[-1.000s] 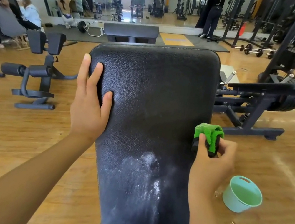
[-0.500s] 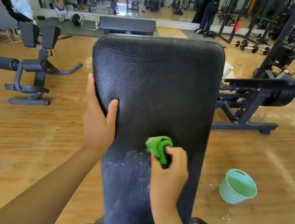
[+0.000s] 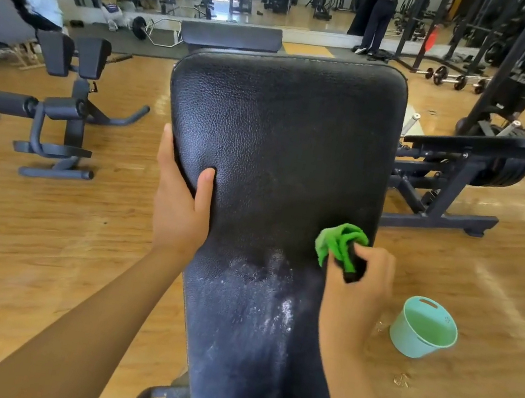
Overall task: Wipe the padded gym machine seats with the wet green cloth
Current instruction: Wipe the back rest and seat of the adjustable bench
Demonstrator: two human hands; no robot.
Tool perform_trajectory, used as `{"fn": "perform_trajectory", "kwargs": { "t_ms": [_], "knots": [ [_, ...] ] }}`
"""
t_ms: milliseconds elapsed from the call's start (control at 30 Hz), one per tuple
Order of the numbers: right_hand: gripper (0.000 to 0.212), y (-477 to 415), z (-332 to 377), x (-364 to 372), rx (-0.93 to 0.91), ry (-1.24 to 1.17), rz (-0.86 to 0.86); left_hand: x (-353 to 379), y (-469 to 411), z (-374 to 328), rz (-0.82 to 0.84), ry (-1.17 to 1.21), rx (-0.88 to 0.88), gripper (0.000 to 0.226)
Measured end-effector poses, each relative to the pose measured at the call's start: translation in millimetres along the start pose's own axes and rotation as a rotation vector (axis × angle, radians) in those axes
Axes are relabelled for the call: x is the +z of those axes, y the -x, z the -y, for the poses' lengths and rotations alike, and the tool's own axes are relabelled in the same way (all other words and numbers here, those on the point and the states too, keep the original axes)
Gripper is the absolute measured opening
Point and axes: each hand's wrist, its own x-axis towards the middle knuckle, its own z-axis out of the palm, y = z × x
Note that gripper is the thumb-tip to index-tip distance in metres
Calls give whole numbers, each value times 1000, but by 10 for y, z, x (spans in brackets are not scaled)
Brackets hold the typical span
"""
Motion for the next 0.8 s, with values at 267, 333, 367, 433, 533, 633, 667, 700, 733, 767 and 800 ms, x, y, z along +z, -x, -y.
{"fn": "perform_trajectory", "kwargs": {
  "t_ms": [267,333,367,433,533,633,667,700,733,767,800],
  "knots": [
    [30,791,252,417,-52,-35,248,-10,-4,15,8,-49,21,72],
    [30,803,250,404,-59,-63,286,-21,-6,19,14,-54,13,72],
    [30,755,244,371,-40,-77,291,-23,-6,22,16,-55,14,73],
    [31,576,239,275,2,-101,250,-28,-2,21,22,-55,19,73],
    [30,180,286,162,48,-130,109,-24,-6,29,23,-75,23,72],
    [27,-9,345,206,21,-141,53,-22,-2,30,21,-59,19,71],
    [28,18,345,245,-11,-133,58,-24,0,25,21,-49,21,70],
    [29,81,330,283,-46,-118,74,-24,0,22,23,-40,20,69],
    [29,167,297,313,-76,-99,95,-27,1,18,26,-34,18,69],
    [29,264,252,333,-97,-76,117,-30,3,17,28,-32,17,69],
    [29,364,198,344,-104,-55,140,-31,2,19,30,-33,15,70]
  ]
}}
